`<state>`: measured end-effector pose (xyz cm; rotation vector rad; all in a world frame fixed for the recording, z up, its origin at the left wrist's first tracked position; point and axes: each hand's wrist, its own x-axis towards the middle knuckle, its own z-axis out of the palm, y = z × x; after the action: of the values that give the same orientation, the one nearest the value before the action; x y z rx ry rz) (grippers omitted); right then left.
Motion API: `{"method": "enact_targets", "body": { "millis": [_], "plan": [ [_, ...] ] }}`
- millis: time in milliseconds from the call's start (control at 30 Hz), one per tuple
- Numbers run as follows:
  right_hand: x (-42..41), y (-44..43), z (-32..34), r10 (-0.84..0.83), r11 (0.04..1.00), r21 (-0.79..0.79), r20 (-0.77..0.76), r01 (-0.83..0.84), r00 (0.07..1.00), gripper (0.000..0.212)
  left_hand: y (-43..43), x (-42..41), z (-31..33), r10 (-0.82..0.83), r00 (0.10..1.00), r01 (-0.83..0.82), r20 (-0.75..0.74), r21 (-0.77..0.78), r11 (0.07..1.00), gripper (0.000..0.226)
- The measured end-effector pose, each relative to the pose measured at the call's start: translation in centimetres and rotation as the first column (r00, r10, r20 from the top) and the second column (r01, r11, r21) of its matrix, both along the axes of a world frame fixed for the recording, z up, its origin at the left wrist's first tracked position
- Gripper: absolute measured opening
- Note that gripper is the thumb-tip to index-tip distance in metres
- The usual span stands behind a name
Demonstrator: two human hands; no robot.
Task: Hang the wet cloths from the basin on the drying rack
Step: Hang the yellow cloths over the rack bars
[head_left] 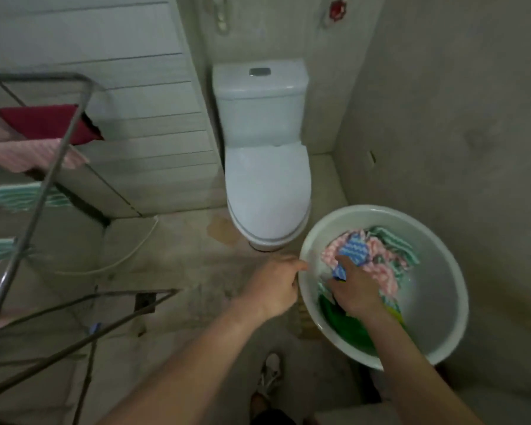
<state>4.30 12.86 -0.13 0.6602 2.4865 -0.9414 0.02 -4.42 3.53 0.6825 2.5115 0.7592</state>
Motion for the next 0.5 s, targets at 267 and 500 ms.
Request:
{"method": "enact_targets", "body": {
  "millis": [267,500],
  "plan": [
    [2.5,5.5,-7.7,0.019,0.999,0.041,0.232,-0.030,0.973,0.036,8.1,-0.4,-7.7,-0.390,0.915,0.401,0.102,-0.324,0.857,0.031],
    [2.0,9.9,-5.8,-0.258,0.924,-0.248,0.162,0.292,0.953,0.026,12.1,-0.1,-10.9,-0.240,0.948,0.309,0.210,-0.423,0.852,0.077]
  ]
}}
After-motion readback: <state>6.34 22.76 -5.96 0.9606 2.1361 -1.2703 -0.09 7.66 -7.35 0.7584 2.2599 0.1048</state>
